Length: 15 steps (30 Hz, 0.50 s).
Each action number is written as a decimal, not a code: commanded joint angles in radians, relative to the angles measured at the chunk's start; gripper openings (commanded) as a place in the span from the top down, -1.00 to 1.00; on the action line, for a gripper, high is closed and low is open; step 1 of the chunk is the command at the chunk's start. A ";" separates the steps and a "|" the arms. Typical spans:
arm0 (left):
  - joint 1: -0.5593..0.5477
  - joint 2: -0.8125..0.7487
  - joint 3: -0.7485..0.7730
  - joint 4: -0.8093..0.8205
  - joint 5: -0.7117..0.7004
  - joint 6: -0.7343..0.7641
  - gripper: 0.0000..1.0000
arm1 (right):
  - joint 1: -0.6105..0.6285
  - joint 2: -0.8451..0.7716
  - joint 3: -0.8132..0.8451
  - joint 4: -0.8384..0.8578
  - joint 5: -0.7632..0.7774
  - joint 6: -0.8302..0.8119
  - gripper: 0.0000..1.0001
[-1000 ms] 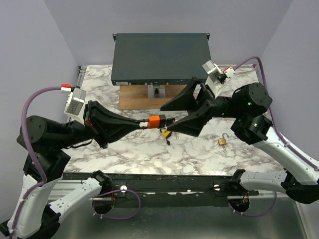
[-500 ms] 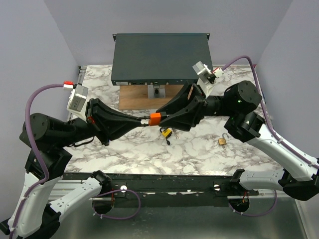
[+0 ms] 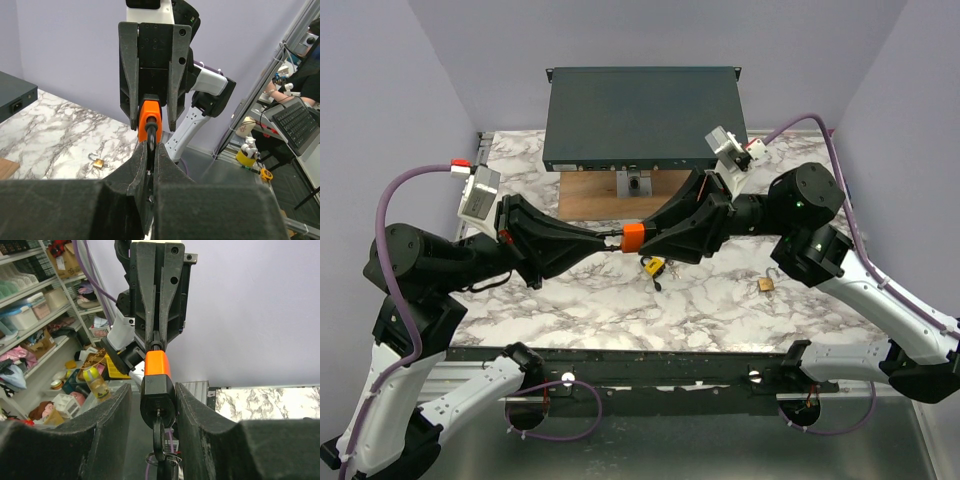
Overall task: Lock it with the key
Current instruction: Lock the lock.
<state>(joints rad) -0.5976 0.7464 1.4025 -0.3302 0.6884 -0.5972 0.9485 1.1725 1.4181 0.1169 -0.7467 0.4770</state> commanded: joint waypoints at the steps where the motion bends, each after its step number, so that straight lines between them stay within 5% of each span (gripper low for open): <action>1: 0.003 0.001 0.020 0.063 -0.032 -0.013 1.00 | 0.011 -0.013 0.003 -0.020 0.010 -0.019 0.26; 7: 0.003 0.001 0.011 0.058 -0.038 -0.010 1.00 | 0.012 -0.007 0.017 -0.040 0.021 -0.017 0.96; 15: -0.003 0.010 -0.063 0.081 -0.040 -0.019 1.00 | 0.034 0.028 0.041 -0.077 0.049 -0.004 0.99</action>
<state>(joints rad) -0.5976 0.7452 1.3773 -0.3035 0.6865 -0.6064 0.9558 1.1786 1.4311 0.0666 -0.7254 0.4698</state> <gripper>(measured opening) 0.025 0.263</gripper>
